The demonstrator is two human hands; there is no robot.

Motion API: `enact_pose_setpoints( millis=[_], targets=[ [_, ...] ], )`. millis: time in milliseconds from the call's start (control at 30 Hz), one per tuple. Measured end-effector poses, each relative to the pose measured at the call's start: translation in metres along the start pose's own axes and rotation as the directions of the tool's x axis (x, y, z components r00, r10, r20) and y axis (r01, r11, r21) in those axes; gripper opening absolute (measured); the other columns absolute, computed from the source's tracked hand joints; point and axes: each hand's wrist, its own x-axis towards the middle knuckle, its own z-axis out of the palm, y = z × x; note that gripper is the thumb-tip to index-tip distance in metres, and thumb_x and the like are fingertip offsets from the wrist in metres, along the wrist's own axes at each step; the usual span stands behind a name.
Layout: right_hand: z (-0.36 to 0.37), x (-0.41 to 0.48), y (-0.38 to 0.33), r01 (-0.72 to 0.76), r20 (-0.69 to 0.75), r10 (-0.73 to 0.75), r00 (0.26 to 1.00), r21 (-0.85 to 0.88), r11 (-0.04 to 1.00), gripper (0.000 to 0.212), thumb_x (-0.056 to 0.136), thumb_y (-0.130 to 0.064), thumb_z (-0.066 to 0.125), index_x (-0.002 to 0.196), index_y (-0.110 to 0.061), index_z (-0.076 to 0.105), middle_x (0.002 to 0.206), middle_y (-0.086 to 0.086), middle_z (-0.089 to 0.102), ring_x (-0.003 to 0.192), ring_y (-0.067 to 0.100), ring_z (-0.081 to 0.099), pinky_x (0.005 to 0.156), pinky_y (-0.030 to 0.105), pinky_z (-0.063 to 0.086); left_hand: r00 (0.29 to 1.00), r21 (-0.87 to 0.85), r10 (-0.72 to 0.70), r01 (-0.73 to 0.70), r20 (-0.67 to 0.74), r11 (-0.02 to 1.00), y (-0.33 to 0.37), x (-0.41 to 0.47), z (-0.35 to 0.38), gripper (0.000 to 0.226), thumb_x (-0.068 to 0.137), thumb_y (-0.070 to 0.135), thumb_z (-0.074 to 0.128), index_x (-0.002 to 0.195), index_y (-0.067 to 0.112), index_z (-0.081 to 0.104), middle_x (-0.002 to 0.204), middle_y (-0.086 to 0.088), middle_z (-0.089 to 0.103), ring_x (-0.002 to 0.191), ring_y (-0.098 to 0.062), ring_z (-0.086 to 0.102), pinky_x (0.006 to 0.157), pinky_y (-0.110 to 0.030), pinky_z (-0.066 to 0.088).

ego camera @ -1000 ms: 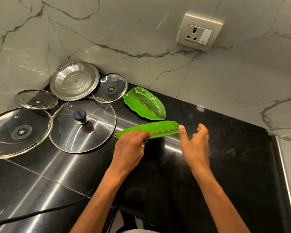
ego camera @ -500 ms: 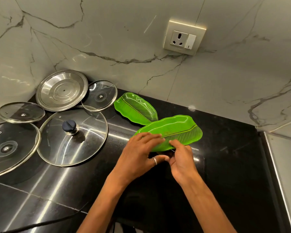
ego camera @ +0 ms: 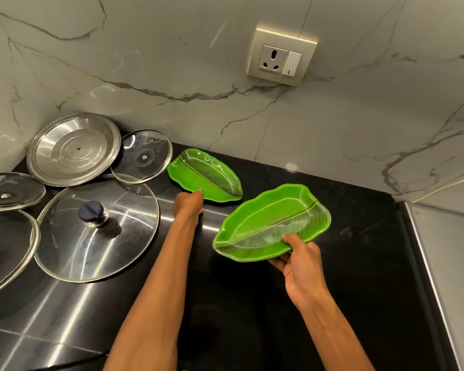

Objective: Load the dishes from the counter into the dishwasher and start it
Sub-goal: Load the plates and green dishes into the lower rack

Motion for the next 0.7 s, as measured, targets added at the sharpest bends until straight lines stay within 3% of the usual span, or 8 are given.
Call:
enact_pose_setpoints(
  millis=[133,200,267,367,467,567,700],
  targets=[
    [-0.005,-0.003,0.001,0.014,-0.017,-0.014,1.0,-0.01,1.0,0.021,0.096,-0.004,0.052,0.112,-0.007,0.066,0.099,0.01,0.077,0.093,0.025,0.074,0.068,0.038,0.06,0.999,0.091,-0.05,0.052,-0.018,0.995,0.003,0.019,0.014,0.036,0.085,0.033,0.075,0.073,0.01,0.051,0.068,-0.003,0.06,0.073,-0.027,0.075,0.081,-0.041,0.062],
    [-0.007,-0.005,0.001,0.02,-0.024,-0.021,0.999,-0.012,1.0,0.021,0.097,-0.004,0.052,0.111,-0.008,0.067,0.101,0.011,0.077,0.093,0.025,0.074,0.068,0.038,0.061,0.998,0.117,-0.042,0.047,-0.049,0.992,-0.006,0.042,0.021,0.032,0.07,0.033,0.079,0.075,0.01,0.056,0.082,-0.011,0.071,0.074,-0.03,0.074,0.077,-0.043,0.063],
    [-0.009,-0.006,0.002,0.019,-0.031,-0.019,0.999,-0.003,1.0,0.02,0.096,-0.003,0.052,0.109,-0.008,0.068,0.101,0.011,0.077,0.092,0.025,0.074,0.068,0.038,0.061,0.996,0.132,-0.042,0.052,-0.075,0.99,-0.017,0.058,0.027,0.029,0.058,0.033,0.071,0.072,0.009,0.061,0.09,-0.013,0.074,0.074,-0.032,0.074,0.075,-0.045,0.063],
    [-0.014,-0.009,0.003,0.02,-0.044,-0.02,0.999,-0.006,1.0,0.02,0.096,-0.004,0.053,0.108,-0.007,0.068,0.1,0.012,0.077,0.091,0.025,0.074,0.068,0.039,0.06,0.998,0.034,-0.017,0.019,-0.064,0.999,-0.01,0.035,0.025,0.014,0.068,0.024,0.065,0.068,0.01,0.061,0.076,-0.008,0.069,0.076,-0.031,0.073,0.078,-0.043,0.062],
    [-0.022,-0.012,0.003,0.025,-0.061,-0.026,0.998,-0.011,1.0,0.019,0.096,-0.004,0.055,0.11,-0.006,0.068,0.101,0.013,0.076,0.089,0.024,0.073,0.067,0.039,0.059,0.993,-0.018,0.08,-0.082,-0.085,0.996,-0.006,0.007,0.021,0.028,0.074,0.029,0.058,0.093,0.01,0.064,0.088,-0.008,0.07,0.085,-0.032,0.072,0.082,-0.045,0.061],
    [-0.034,-0.018,0.004,0.03,-0.085,-0.03,0.996,-0.004,1.0,0.019,0.096,-0.006,0.057,0.112,-0.007,0.067,0.102,0.013,0.076,0.092,0.026,0.073,0.066,0.038,0.06,0.964,0.096,0.21,-0.196,-0.161,0.976,-0.005,-0.028,0.007,0.029,0.09,0.025,0.058,0.11,0.004,0.055,0.109,-0.017,0.068,0.103,-0.038,0.063,0.09,-0.042,0.05],
    [-0.058,-0.026,0.007,0.039,-0.112,-0.041,0.993,-0.017,0.999,0.02,0.097,-0.011,0.057,0.114,-0.008,0.068,0.106,0.013,0.076,0.098,0.027,0.072,0.08,0.046,0.06,0.912,0.197,0.349,-0.31,-0.214,0.93,-0.01,-0.078,-0.016,0.026,0.097,0.019,0.055,0.115,0.001,0.049,0.111,-0.025,0.065,0.105,-0.044,0.059,0.087,-0.044,0.04]
  ],
)
